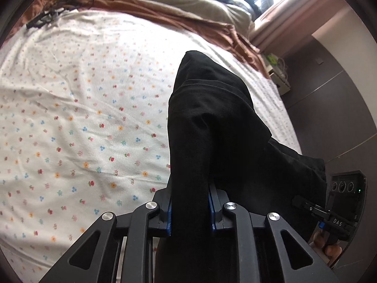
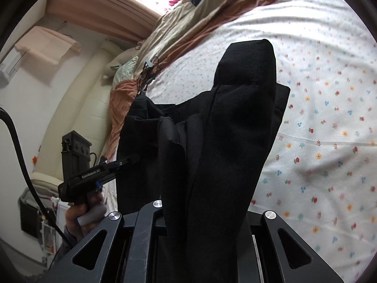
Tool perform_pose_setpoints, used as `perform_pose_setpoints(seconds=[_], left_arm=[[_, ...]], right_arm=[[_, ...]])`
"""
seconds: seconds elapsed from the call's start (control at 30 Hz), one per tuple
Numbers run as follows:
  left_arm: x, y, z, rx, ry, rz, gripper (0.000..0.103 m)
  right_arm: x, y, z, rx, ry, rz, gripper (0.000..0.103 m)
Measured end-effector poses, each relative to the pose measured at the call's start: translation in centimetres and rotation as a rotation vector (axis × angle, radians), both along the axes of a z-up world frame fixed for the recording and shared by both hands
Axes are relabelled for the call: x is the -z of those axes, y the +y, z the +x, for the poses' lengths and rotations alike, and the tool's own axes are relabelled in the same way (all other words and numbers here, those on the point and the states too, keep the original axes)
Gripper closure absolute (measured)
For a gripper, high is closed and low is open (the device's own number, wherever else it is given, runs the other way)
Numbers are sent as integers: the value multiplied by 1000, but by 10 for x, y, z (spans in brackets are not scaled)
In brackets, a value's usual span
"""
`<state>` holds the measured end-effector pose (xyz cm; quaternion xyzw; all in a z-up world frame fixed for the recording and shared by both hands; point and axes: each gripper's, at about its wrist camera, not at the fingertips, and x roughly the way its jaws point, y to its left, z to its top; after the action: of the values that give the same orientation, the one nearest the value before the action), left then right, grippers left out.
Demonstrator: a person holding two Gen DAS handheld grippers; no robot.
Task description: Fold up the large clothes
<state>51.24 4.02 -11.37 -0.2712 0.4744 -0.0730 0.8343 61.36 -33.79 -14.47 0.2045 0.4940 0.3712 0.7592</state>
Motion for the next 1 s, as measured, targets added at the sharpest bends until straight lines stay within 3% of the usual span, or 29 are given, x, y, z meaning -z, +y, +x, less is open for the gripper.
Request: perform_pose_setpoints(seconds=[0.23, 0.57, 1.0], left_arm=[[-49, 10, -57, 16, -106, -17, 82], [-99, 13, -126, 57, -225, -51, 84], [-148, -17, -159, 87, -306, -30, 84]], right_arm=[[-51, 1, -54, 39, -115, -12, 87], [-109, 15, -139, 86, -267, -17, 87], [-159, -2, -175, 68, -403, -9, 89]])
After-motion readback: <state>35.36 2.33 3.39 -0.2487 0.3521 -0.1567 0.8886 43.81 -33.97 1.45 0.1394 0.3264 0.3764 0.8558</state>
